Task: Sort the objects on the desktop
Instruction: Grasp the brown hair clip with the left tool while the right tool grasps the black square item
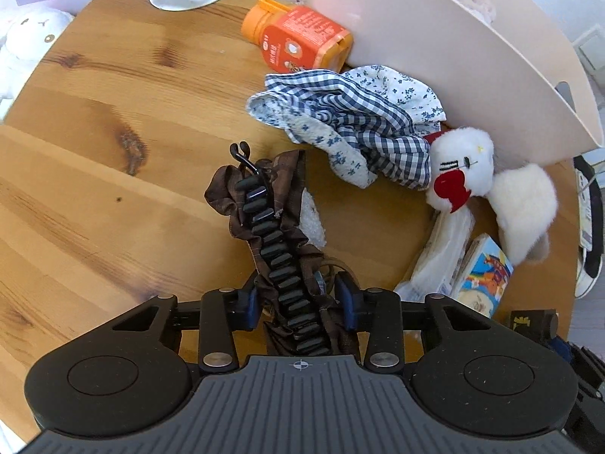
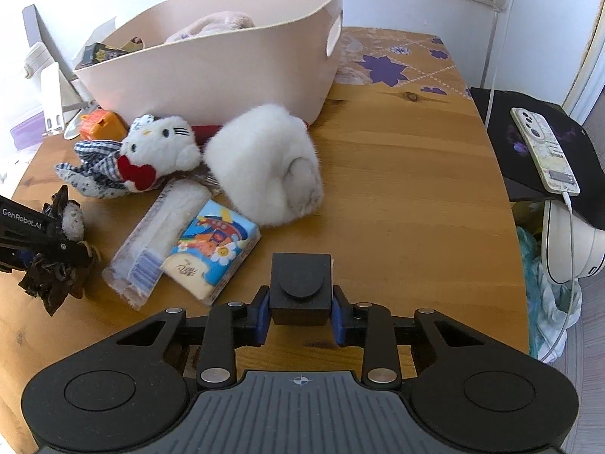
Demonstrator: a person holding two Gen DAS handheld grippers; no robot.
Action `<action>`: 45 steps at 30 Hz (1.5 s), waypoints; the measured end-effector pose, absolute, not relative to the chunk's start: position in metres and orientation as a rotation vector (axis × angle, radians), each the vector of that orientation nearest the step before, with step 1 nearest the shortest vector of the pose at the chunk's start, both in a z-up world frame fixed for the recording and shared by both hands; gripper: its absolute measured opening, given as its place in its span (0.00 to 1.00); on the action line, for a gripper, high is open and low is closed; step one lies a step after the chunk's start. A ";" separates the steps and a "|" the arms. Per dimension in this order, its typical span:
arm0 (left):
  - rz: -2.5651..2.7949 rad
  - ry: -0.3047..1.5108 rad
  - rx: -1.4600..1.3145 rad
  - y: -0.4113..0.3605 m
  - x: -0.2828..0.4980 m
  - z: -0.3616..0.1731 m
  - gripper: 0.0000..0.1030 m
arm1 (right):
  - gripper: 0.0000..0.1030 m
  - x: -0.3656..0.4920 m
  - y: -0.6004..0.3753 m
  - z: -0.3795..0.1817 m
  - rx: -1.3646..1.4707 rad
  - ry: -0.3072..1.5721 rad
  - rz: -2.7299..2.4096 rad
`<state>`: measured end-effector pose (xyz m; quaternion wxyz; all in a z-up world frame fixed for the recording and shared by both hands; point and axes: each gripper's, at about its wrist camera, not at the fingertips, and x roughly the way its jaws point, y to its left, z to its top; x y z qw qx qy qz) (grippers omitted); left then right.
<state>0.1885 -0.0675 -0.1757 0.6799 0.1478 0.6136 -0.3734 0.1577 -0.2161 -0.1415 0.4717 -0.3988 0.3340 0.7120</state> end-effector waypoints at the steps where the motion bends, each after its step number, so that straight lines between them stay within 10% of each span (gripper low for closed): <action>1: -0.840 1.371 0.329 -0.064 0.187 -0.174 0.39 | 0.28 0.158 -0.218 -0.140 -0.973 0.814 1.748; 45: -0.952 1.362 0.365 -0.001 0.205 -0.180 0.37 | 0.28 0.147 -0.268 -0.101 -0.911 0.739 1.805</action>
